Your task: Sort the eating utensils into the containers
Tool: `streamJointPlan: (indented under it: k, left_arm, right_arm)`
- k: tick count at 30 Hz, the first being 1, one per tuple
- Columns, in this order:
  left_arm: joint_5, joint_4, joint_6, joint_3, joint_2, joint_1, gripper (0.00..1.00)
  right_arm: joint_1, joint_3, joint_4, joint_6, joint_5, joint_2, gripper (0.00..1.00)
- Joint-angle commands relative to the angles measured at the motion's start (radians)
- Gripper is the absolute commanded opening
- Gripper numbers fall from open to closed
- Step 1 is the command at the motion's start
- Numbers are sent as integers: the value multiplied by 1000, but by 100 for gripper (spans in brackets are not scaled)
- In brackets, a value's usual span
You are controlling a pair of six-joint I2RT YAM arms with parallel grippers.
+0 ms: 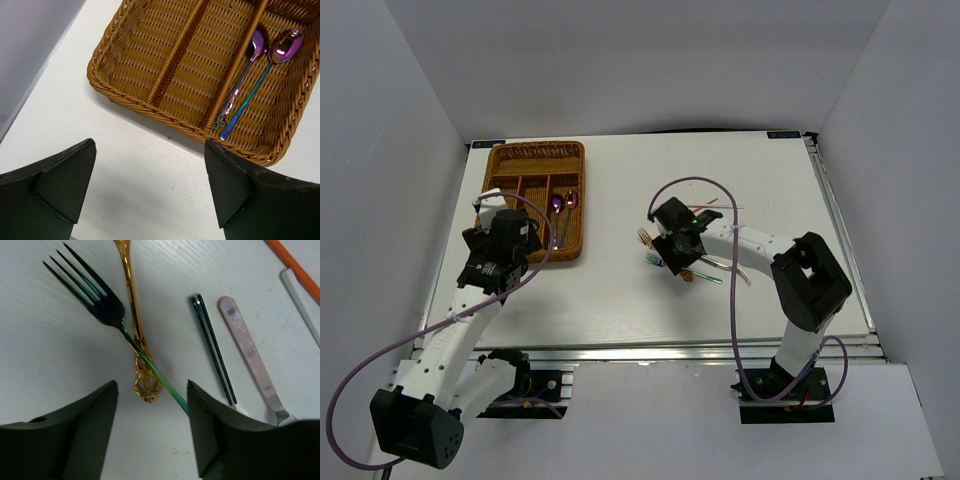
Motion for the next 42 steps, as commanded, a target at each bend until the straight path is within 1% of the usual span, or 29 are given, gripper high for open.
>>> streamJointPlan:
  k: [1,3,4,5,7,9,15,22,26,31,35,40,42]
  left_arm:
    - [24,15,12,18,5,-2,98]
    - [32,17,13,18,10,-2,98]
    - [35,18,15,18,12,-2,98]
    - [37,18,15,18,15,-2,98]
    - [43,20,16,16,15,-2,98]
    - [47,23,19,16,13,-2,98]
    - [57,24,23,16,16,-2,98]
    - [60,26,23,14,12,-2,98]
    - [64,26,24,14,15,-2,98]
    - [67,27,26,13,10,-2,98]
    - [70,26,26,11,10,-2,98]
    - [72,27,26,13,10,-2,98]
    - [72,27,26,13,9,-2,98]
  right_arm:
    - [-26,-38,8,-75,-58,-69,60]
    - [-49,-45,5,-86,-86,-59,52]
    - [-58,-51,6,-95,-95,-55,45]
    - [-75,-52,8,-101,-109,-46,42]
    - [-87,-57,11,-107,-111,-38,38]
    - [-105,-62,14,-120,-137,-32,38]
    - [-107,-62,22,-130,-172,-17,39]
    - [-107,-75,39,-121,-154,45,34]
    - [-107,-83,59,-115,-135,65,28]
    - [-107,-83,66,-117,-167,85,19]
    - [-108,-88,63,-115,-196,103,16]
    - [-107,-88,69,-101,-209,102,0]
    - [-107,-97,80,-81,-210,79,0]
